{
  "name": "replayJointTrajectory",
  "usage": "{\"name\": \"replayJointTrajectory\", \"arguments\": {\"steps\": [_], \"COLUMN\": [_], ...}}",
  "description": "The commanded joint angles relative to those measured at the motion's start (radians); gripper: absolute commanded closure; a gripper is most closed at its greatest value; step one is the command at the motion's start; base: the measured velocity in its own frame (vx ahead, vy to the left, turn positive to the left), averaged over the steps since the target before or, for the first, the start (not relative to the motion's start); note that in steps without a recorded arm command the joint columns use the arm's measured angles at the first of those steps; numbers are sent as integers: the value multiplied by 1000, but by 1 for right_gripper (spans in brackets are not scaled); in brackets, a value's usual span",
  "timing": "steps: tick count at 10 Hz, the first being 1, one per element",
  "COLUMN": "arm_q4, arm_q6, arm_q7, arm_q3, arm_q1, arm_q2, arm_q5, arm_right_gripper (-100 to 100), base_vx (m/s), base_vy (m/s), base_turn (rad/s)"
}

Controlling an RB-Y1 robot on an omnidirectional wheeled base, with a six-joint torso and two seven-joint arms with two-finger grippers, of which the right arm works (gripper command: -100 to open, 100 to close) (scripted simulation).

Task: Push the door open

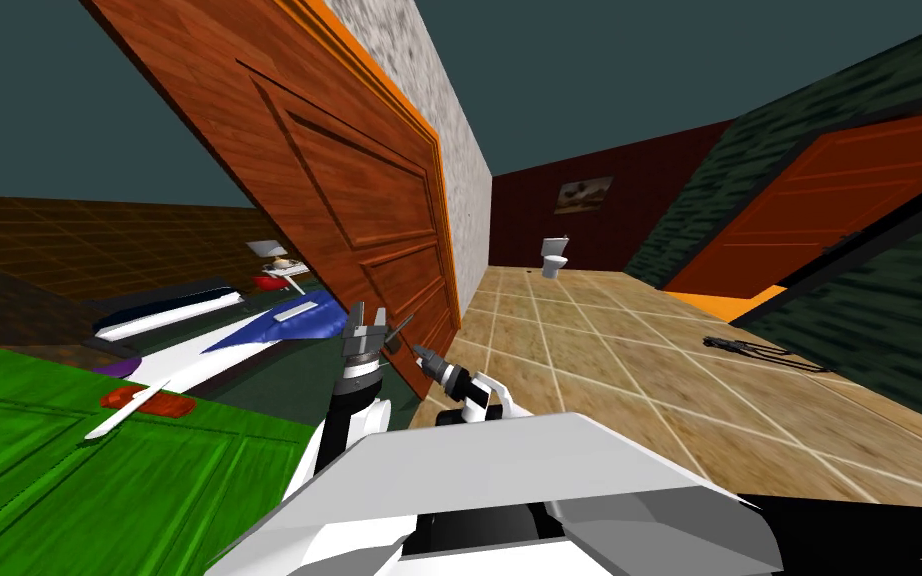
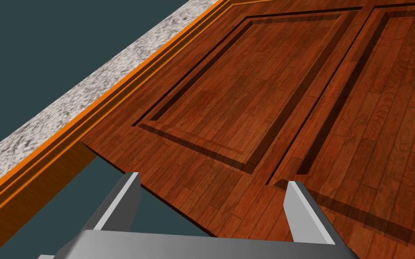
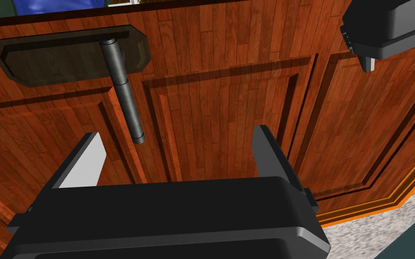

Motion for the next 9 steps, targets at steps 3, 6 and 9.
{"name": "replayJointTrajectory", "arguments": {"steps": [3,6,9], "arm_q4": [63,117,149], "arm_q6": [-4,2,6], "arm_q7": [-12,-23,-30], "arm_q3": [50,100,131], "arm_q1": [-38,-76,-99], "arm_q2": [-1,-1,-1], "arm_q5": [-1,-3,-3], "arm_right_gripper": [-100,-100,-100], "base_vx": [133,189,146], "base_vy": [24,41,55], "base_turn": [-40,-61,-32]}}
